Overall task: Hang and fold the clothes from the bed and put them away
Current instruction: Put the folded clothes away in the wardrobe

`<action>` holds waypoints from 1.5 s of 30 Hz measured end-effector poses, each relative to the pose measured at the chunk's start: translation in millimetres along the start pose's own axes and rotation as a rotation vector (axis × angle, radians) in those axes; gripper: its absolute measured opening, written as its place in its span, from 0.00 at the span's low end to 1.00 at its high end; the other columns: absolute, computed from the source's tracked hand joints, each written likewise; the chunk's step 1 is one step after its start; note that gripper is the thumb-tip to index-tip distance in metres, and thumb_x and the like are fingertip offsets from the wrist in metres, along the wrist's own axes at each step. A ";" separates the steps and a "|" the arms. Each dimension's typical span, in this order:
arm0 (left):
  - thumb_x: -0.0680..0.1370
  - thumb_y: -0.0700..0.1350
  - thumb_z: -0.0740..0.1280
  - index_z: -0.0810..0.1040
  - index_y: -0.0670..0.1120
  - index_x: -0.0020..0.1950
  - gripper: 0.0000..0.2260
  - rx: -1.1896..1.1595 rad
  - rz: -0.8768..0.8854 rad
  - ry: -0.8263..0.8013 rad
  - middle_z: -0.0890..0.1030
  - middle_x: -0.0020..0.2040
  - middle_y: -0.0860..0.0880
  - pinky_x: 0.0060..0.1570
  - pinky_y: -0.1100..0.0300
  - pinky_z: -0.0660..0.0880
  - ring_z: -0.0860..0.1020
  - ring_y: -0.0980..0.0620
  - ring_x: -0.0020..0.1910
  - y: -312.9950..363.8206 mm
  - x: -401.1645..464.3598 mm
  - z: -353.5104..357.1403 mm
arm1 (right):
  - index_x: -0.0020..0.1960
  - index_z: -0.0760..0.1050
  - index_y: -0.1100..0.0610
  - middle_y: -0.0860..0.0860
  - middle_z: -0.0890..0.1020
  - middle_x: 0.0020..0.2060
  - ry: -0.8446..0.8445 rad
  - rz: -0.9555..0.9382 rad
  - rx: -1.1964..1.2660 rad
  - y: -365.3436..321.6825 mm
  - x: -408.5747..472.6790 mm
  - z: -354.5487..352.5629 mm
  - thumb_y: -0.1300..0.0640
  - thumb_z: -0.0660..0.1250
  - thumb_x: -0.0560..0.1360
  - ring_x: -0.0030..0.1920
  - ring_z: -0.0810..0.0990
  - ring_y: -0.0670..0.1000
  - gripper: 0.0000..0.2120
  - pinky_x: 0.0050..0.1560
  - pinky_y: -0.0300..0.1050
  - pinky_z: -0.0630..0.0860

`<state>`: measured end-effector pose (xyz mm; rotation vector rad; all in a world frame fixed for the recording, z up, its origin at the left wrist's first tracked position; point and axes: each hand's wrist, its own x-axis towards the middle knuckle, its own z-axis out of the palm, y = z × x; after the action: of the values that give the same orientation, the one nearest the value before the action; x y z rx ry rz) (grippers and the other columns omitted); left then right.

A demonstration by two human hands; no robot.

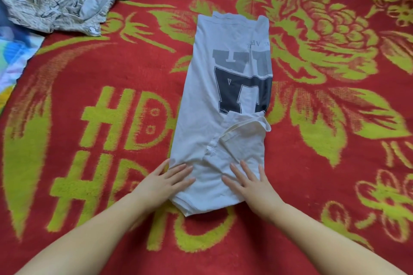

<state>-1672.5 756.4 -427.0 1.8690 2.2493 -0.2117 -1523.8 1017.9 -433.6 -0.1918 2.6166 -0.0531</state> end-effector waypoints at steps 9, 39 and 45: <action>0.78 0.37 0.58 0.68 0.52 0.72 0.23 -0.450 -0.015 -0.504 0.69 0.72 0.53 0.64 0.54 0.68 0.67 0.50 0.71 25.2 -11.8 -24.9 | 0.78 0.48 0.49 0.52 0.50 0.78 -0.277 -0.196 0.014 -2.4 -41.0 -18.9 0.68 0.50 0.79 0.77 0.48 0.61 0.31 0.71 0.61 0.56; 0.64 0.31 0.65 0.77 0.39 0.63 0.27 -0.208 -0.238 -0.115 0.76 0.64 0.36 0.56 0.52 0.76 0.77 0.40 0.61 61.6 35.3 -17.7 | 0.77 0.58 0.47 0.57 0.59 0.76 -0.071 0.210 -0.002 -9.6 -37.5 -16.1 0.62 0.68 0.72 0.74 0.57 0.66 0.37 0.64 0.75 0.58; 0.73 0.29 0.52 0.62 0.43 0.75 0.30 -0.805 -0.204 -0.826 0.59 0.77 0.44 0.70 0.57 0.60 0.61 0.45 0.74 63.3 19.9 -51.3 | 0.77 0.53 0.47 0.53 0.61 0.74 -0.645 -0.103 0.283 3.0 -56.4 -53.8 0.69 0.54 0.74 0.74 0.59 0.57 0.36 0.68 0.53 0.63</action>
<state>-1617.3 799.5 -380.8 0.8905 1.5726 -0.0627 -1502.4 1029.2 -359.4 -0.2021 1.9306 -0.3369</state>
